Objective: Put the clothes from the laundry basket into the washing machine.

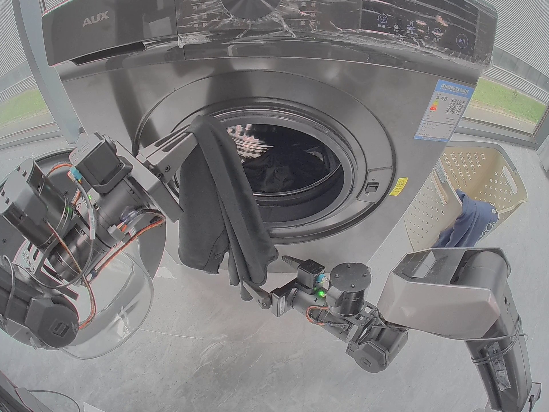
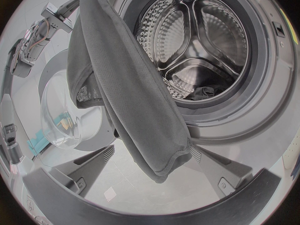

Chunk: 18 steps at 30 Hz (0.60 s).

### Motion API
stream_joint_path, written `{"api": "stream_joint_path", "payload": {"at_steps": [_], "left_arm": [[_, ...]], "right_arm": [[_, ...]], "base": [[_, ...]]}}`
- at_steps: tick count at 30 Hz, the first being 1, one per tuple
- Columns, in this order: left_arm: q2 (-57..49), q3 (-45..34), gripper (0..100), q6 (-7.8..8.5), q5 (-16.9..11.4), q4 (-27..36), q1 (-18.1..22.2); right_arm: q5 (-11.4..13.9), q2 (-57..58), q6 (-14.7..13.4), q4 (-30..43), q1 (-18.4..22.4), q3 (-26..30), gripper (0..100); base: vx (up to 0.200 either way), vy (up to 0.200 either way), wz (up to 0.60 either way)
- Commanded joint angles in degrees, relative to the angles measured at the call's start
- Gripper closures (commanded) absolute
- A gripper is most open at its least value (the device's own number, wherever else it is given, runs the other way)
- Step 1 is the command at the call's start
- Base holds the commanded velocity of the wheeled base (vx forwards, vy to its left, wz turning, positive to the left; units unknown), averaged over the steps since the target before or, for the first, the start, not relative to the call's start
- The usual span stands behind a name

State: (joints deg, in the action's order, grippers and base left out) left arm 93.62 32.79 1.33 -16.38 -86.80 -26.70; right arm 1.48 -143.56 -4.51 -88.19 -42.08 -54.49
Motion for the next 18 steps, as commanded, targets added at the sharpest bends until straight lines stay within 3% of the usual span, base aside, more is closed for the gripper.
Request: {"api": "stream_joint_path", "payload": {"at_steps": [1,2,13,18], "left_arm": [[0.1,0.0,100,-0.01,0.0,0.0,0.1],[0.1,0.0,100,-0.01,-0.1,0.0,0.1],[0.0,0.0,100,-0.10,-0.1,0.0,0.1],[0.1,0.0,100,-0.19,-0.1,0.0,0.3]], "right_arm": [[0.0,-2.4,0.0,-0.1,0.5,-3.0,0],[-0.1,-2.7,0.0,-0.1,0.6,-3.6,100],[-0.1,-2.7,-0.2,-0.3,0.7,-5.7,100],[-0.2,-0.8,-0.4,-0.4,0.8,-3.2,100]], "base": [[0.000,0.000,0.00],[0.000,0.000,0.00],[0.000,0.000,0.00],[0.000,0.000,0.00]]}}
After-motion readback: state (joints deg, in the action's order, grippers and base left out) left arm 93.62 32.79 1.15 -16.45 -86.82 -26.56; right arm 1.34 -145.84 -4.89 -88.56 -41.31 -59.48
